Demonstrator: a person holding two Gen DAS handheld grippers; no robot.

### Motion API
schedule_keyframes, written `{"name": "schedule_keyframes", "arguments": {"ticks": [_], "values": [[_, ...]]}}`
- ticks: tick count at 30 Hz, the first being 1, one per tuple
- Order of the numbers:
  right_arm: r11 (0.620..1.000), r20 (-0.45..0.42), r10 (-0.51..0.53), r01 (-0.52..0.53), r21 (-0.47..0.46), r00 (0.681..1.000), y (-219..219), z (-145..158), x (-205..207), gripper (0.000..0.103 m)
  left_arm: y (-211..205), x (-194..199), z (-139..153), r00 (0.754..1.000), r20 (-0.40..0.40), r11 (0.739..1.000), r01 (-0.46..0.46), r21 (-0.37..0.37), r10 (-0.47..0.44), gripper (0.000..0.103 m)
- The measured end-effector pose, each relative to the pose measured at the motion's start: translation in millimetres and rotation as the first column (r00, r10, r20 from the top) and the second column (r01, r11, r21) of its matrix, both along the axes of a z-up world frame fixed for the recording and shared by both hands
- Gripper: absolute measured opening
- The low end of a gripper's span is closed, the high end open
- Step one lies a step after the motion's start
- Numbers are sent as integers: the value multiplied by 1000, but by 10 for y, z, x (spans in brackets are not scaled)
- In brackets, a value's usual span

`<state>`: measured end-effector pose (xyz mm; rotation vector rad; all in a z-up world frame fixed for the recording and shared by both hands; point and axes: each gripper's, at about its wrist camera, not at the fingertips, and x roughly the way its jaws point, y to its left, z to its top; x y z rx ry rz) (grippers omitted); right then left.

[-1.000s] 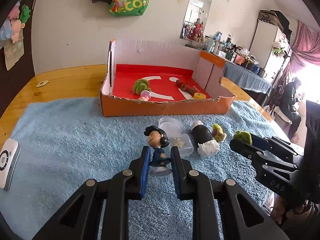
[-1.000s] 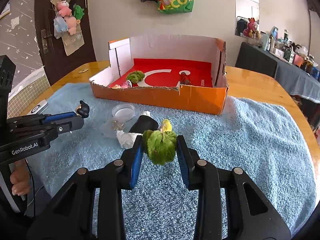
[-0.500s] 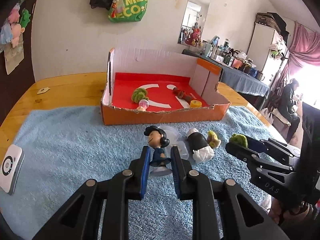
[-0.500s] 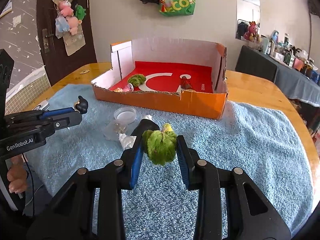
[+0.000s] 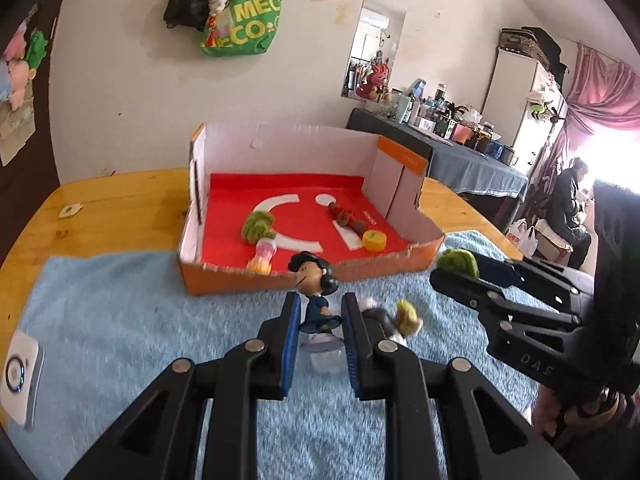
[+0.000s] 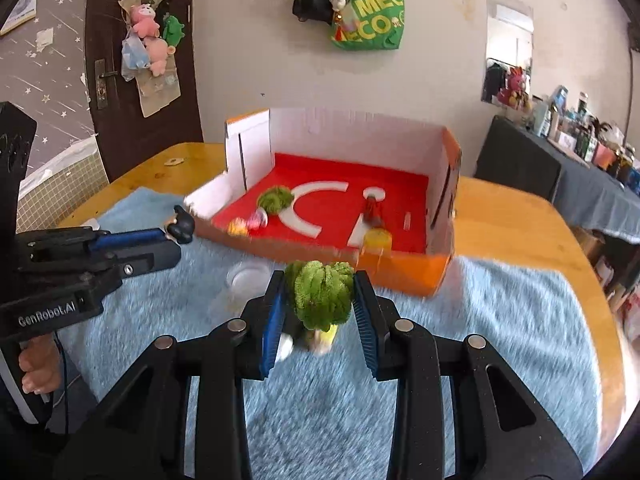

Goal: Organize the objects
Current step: 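Carry the boy figure with left tool while right tool carries the yarn into the box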

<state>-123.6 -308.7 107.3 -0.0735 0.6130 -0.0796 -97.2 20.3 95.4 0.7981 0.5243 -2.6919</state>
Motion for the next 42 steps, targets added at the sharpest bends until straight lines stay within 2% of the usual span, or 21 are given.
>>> {"name": "schedule_keyframes", "arguments": {"ticks": [4,6,11,20,24,33,42], "values": [[1000,-27,24,-25,-12,999,-93,79,229,32,-107,-208,81,999,13,999,38,21,-39,22],[998,-59,55,-55,-1,997,-142,103,377,32,-174,-341,113,998,31,998,60,29,-61,22],[994,-142,96,-102,-41,985,-223,56,683,32,-327,-639,136,989,85,992,115,59,-120,22],[977,-308,197,-214,-22,931,-294,-159,1148,32,-535,-1126,14,957,209,978,184,98,-201,22],[970,-363,238,-240,41,901,-343,-258,1280,32,-598,-1270,-85,940,259,974,203,105,-224,22],[958,-433,287,-266,110,854,-451,-392,1406,32,-657,-1483,-255,901,341,963,241,120,-268,22],[944,-463,329,-306,126,823,-452,-442,1493,34,-675,-1540,-334,876,372,952,271,146,-306,22]]}}
